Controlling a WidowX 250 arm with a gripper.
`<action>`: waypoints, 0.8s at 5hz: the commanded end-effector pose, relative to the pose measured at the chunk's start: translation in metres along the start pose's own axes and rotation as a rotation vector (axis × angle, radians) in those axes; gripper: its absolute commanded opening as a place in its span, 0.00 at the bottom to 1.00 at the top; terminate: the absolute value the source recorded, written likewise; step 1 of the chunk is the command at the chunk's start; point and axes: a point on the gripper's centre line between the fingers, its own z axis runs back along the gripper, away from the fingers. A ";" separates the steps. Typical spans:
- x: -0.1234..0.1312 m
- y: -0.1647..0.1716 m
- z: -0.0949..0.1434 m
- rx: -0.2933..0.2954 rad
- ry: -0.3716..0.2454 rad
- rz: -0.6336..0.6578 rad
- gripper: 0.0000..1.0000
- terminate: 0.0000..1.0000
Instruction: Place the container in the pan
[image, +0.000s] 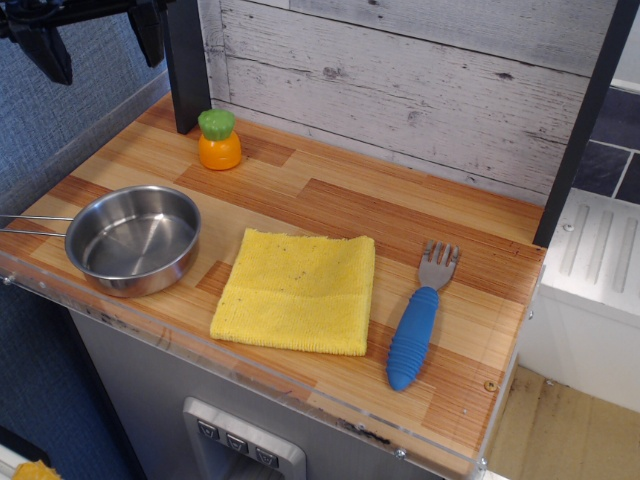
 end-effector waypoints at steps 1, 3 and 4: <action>0.000 0.000 0.000 0.000 0.000 0.000 1.00 0.00; 0.021 -0.009 -0.021 0.048 -0.001 -0.051 1.00 0.00; 0.031 -0.014 -0.031 0.098 -0.020 -0.100 1.00 0.00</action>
